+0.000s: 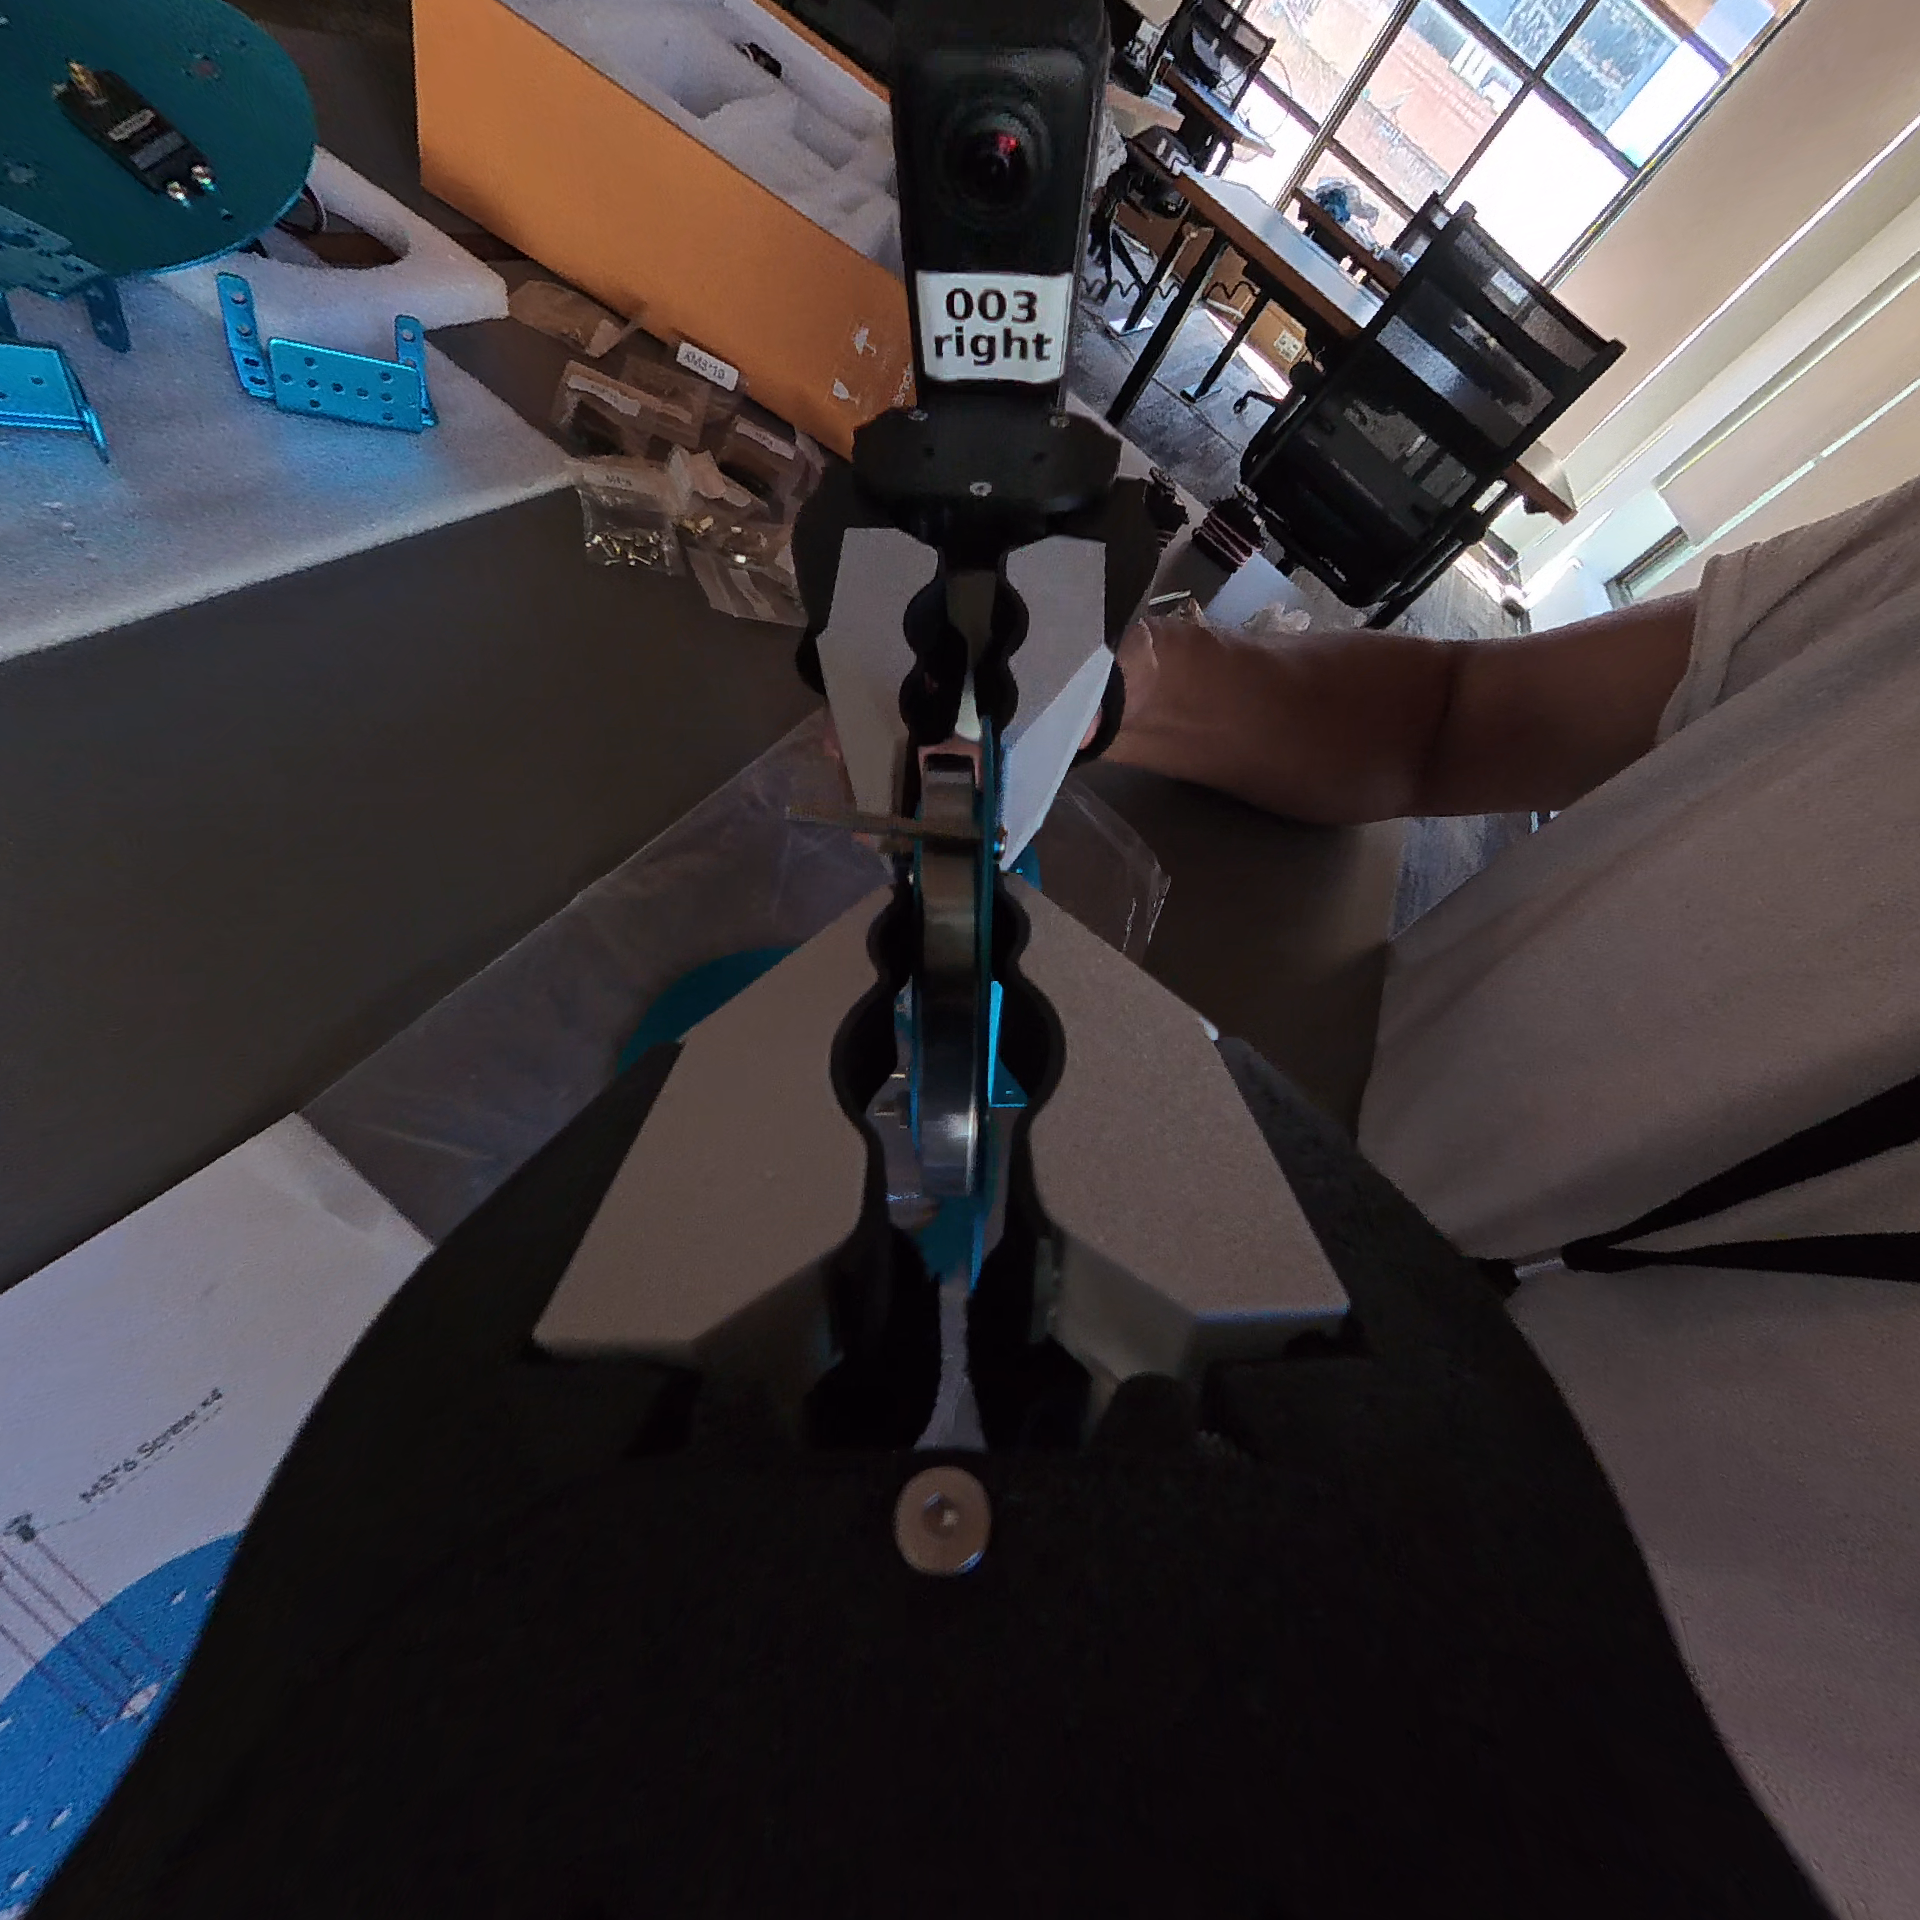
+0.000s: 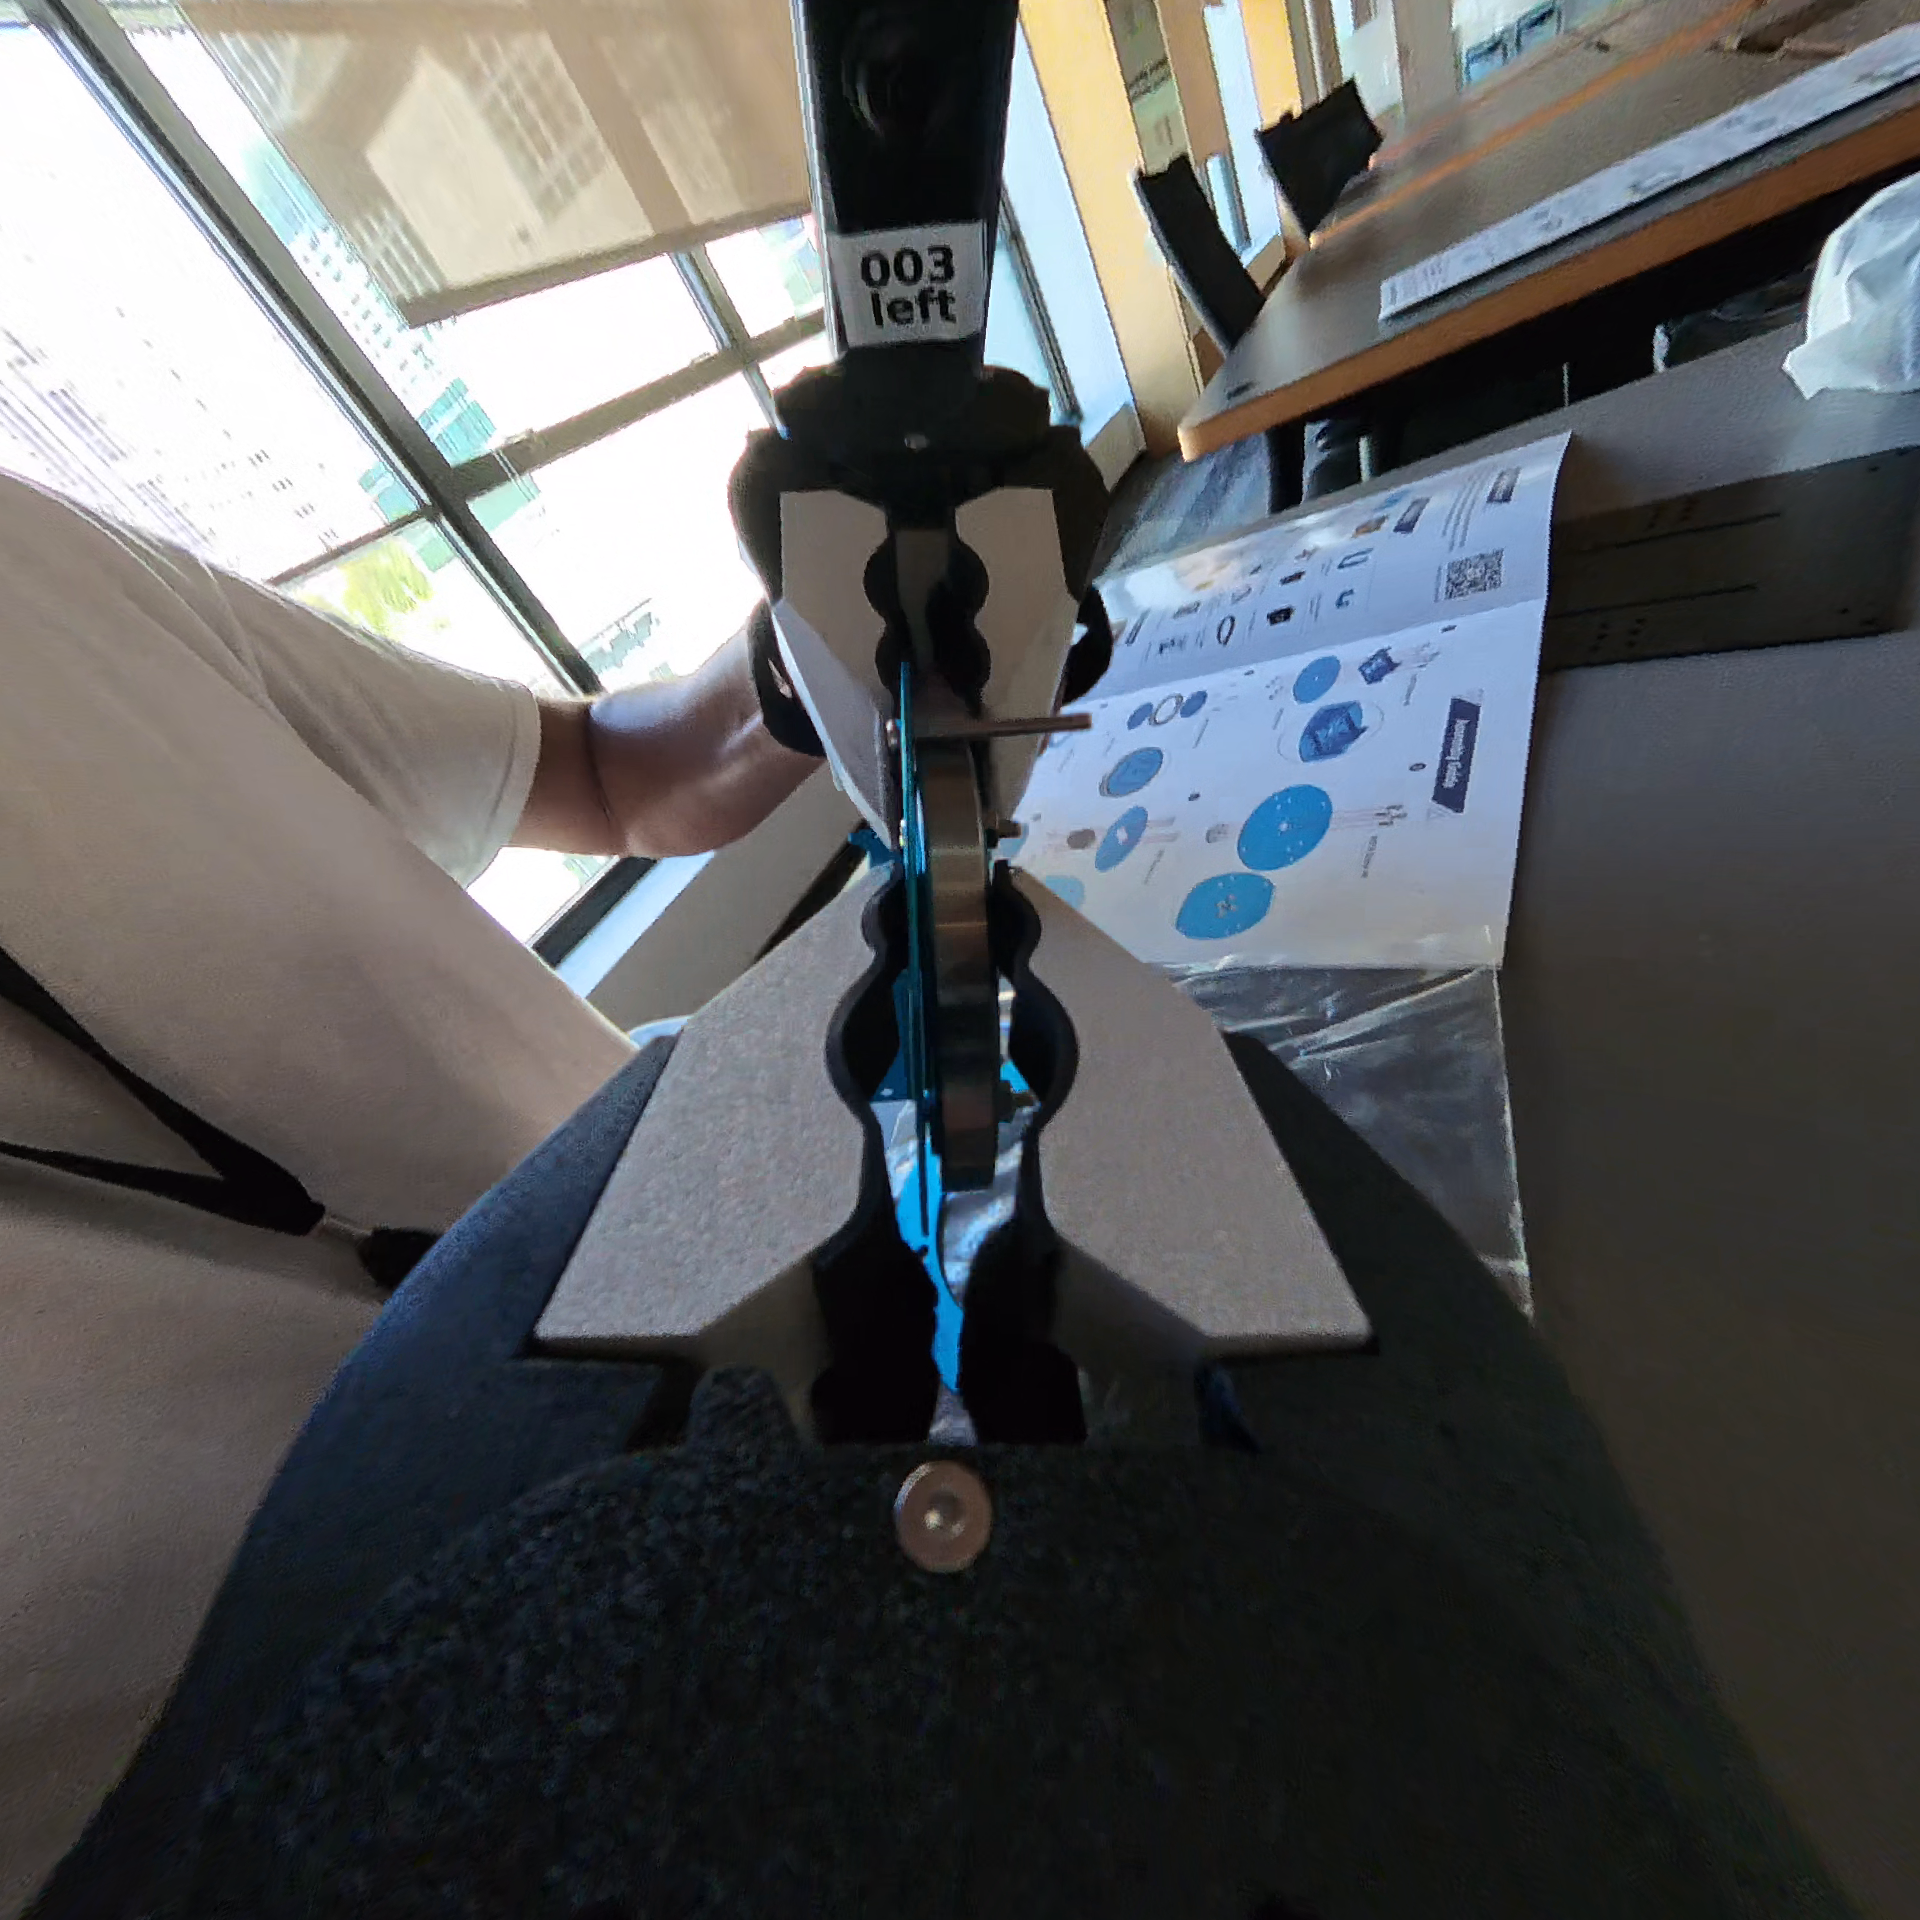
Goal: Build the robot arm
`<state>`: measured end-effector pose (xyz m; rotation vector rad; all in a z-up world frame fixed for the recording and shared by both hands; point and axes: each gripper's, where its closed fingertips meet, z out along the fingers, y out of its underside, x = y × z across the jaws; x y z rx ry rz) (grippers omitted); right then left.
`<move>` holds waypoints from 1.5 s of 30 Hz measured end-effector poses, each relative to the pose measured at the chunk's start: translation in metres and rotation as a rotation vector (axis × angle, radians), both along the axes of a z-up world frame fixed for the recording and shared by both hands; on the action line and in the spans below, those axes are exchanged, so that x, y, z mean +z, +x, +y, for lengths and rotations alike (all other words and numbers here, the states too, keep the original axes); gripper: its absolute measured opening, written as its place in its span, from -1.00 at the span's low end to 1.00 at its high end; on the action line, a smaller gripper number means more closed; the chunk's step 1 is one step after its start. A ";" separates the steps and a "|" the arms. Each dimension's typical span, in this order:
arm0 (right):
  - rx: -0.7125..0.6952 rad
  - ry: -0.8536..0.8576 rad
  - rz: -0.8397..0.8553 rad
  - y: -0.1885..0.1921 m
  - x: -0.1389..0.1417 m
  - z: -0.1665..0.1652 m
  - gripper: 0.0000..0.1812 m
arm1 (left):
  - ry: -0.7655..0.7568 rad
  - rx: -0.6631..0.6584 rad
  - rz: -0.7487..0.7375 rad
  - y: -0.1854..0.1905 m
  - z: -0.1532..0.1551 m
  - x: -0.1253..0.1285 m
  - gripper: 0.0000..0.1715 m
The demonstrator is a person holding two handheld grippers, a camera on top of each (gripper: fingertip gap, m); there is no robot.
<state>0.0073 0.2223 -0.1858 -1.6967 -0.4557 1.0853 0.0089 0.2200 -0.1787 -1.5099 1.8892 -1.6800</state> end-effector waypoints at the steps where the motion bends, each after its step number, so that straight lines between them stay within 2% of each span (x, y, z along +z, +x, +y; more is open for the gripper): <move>1: 0.014 0.010 -0.010 0.000 0.002 -0.003 -0.87 | -0.004 -0.005 -0.022 0.000 -0.002 0.002 -0.85; 4: 0.036 0.025 0.039 0.001 0.013 -0.006 -0.87 | 0.027 -0.005 -0.075 -0.001 -0.006 0.006 -0.86; 7: 0.047 0.013 0.000 0.000 0.006 -0.007 -0.87 | 0.084 -0.003 -0.080 -0.005 -0.005 -0.001 -0.85; 12: 0.038 0.007 -0.023 0.003 0.003 -0.007 -0.87 | 0.053 0.009 -0.096 -0.015 0.003 0.000 -0.87; 17: 0.058 -0.001 -0.091 0.001 -0.005 -0.010 -0.87 | 0.197 -0.010 -0.105 -0.017 0.000 -0.011 -0.88; 22: 0.033 0.003 -0.130 0.004 -0.008 -0.008 -0.87 | 0.152 0.051 -0.110 -0.008 0.001 -0.010 -0.88; 28: 0.006 -0.019 -0.225 0.008 -0.028 -0.007 -0.87 | 0.205 0.111 -0.128 -0.015 0.006 -0.015 -0.90; 33: 0.020 -0.019 -0.210 0.005 -0.028 -0.007 -0.87 | 0.234 0.114 -0.113 -0.015 0.006 -0.023 -0.91; 35: 0.019 -0.014 -0.218 0.003 -0.029 -0.008 -0.86 | 0.244 0.108 -0.129 -0.014 0.005 -0.021 -0.88; 37: 0.008 -0.009 -0.215 0.004 -0.027 -0.007 -0.86 | 0.269 0.078 -0.144 -0.013 -0.001 -0.020 -0.98; 39: -0.008 -0.015 -0.192 0.006 -0.022 -0.004 -0.86 | 0.320 0.054 -0.176 -0.012 -0.006 -0.017 -0.99; 45: -0.001 -0.034 -0.128 0.009 -0.008 -0.006 -0.86 | 0.382 0.063 -0.189 -0.006 -0.003 -0.002 -0.98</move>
